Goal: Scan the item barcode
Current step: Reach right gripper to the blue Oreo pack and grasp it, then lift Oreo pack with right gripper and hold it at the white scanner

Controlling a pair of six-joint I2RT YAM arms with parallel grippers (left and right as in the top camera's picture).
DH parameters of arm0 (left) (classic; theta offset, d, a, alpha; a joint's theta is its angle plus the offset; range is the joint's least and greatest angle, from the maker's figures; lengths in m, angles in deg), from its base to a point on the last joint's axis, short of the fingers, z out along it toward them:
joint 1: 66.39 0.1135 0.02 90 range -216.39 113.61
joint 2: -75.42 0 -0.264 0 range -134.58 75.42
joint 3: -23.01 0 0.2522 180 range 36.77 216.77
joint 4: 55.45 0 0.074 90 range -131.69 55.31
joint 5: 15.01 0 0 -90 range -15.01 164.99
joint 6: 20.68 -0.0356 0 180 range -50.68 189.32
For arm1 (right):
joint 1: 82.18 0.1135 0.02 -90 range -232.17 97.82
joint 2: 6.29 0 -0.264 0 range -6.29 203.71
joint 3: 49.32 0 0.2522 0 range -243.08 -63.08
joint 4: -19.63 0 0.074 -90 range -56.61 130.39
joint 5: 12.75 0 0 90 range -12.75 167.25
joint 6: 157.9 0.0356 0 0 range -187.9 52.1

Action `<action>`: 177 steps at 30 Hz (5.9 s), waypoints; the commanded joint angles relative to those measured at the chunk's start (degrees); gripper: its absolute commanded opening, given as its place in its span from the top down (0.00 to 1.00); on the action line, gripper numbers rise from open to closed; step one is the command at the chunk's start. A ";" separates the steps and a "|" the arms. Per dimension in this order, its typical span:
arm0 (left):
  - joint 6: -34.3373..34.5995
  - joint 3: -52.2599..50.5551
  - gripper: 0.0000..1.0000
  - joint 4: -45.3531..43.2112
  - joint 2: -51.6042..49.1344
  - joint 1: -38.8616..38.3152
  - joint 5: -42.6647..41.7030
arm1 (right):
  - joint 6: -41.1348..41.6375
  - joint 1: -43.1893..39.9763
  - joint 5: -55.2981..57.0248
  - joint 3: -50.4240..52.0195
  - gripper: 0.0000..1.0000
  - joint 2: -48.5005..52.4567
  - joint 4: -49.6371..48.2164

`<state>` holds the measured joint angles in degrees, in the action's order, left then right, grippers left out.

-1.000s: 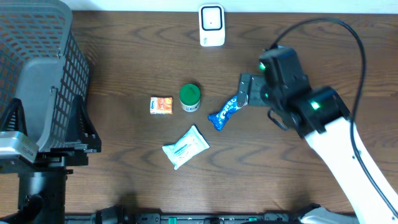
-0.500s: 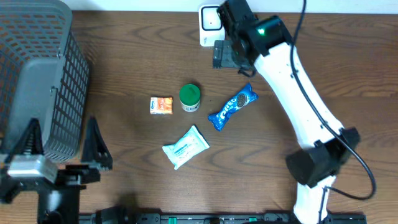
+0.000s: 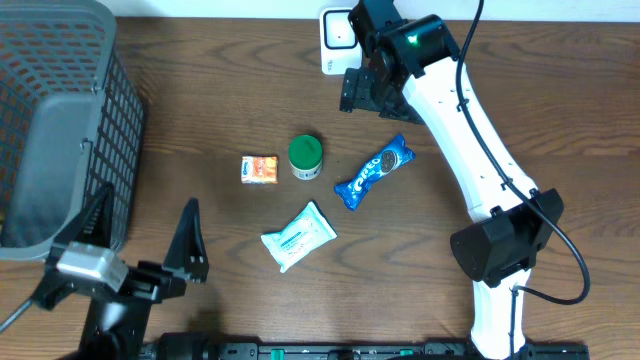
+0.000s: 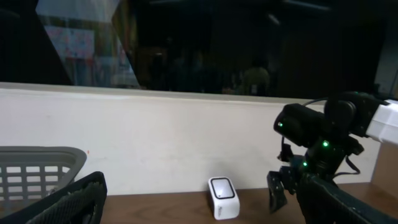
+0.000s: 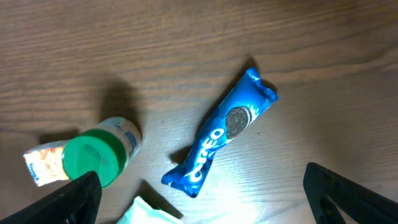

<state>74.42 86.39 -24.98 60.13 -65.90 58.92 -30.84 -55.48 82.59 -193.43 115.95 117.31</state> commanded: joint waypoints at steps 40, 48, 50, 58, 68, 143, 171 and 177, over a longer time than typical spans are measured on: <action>-1.66 -3.67 0.02 -0.09 10.62 -7.72 17.25 | 24.17 -2.05 -11.30 -1.40 0.71 29.16 7.34; -1.64 -3.67 0.02 -0.07 10.64 -7.69 17.22 | 12.72 -4.57 -18.05 -13.92 0.94 25.55 13.57; -1.64 -3.67 0.02 -0.04 10.64 -7.69 17.22 | 9.73 -4.59 -18.58 -16.35 0.98 23.04 13.40; -1.64 -3.67 0.02 1.77 10.62 -7.69 17.22 | -16.11 -4.98 -37.20 -18.38 0.99 3.87 8.28; -1.64 -3.67 0.02 8.50 10.62 -7.69 17.22 | -40.52 -3.56 -40.63 -18.38 0.99 -5.42 8.11; -5.49 -3.67 0.02 37.09 10.62 -7.69 17.18 | -5.70 -5.49 -16.13 12.44 0.99 -0.98 -52.06; -5.49 -3.72 0.02 47.98 10.62 -7.69 17.20 | 52.30 -3.78 -8.79 12.24 0.99 17.64 -86.33; -5.49 -3.72 0.02 47.98 10.62 -7.69 17.20 | 51.06 -2.14 -8.57 12.24 0.99 18.03 -87.19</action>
<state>69.31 82.74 22.87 70.36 -73.35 75.40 19.69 -58.95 72.30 -180.05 134.16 30.36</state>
